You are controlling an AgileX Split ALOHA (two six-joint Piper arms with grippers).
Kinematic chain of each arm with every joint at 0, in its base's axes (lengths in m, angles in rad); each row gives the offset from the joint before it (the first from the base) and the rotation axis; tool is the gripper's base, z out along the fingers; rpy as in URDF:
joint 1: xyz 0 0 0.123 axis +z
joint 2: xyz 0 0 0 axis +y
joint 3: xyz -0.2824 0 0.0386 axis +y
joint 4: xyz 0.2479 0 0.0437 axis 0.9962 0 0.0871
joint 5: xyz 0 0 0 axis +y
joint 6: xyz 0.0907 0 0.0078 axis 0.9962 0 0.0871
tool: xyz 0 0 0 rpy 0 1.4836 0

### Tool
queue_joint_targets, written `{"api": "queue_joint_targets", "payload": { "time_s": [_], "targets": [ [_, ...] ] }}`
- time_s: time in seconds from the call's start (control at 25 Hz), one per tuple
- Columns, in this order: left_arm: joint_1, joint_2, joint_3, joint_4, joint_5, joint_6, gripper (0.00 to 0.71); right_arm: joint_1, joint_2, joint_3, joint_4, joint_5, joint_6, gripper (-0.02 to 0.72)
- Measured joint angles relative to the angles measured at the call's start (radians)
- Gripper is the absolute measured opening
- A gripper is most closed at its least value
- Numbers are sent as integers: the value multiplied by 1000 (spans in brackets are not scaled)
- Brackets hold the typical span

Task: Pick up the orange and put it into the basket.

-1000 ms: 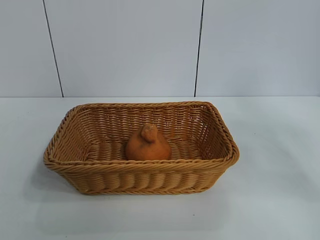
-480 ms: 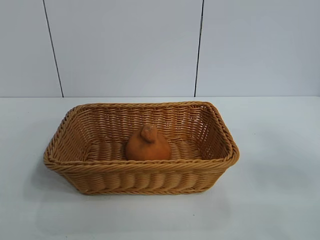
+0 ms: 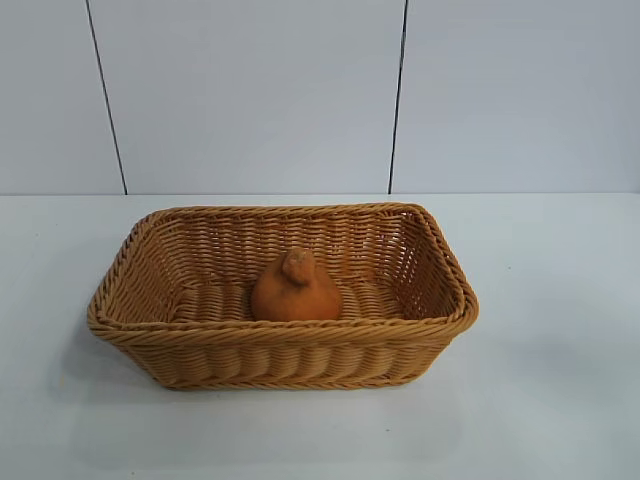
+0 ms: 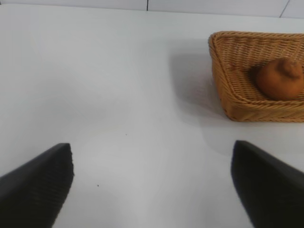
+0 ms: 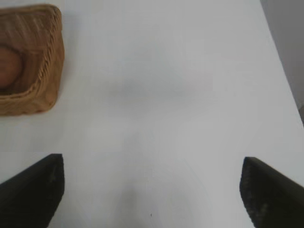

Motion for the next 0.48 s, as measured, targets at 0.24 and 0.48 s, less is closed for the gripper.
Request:
{"api": "queue_joint_targets", "payload": {
  "time_s": [0.24, 0.48],
  "targets": [
    [0, 0, 0, 0, 0, 0, 643, 0, -88, 2, 5, 1, 20, 694],
    [0, 0, 0, 0, 0, 0, 643, 0, -89, 3, 7, 1, 21, 694]
  ]
}}
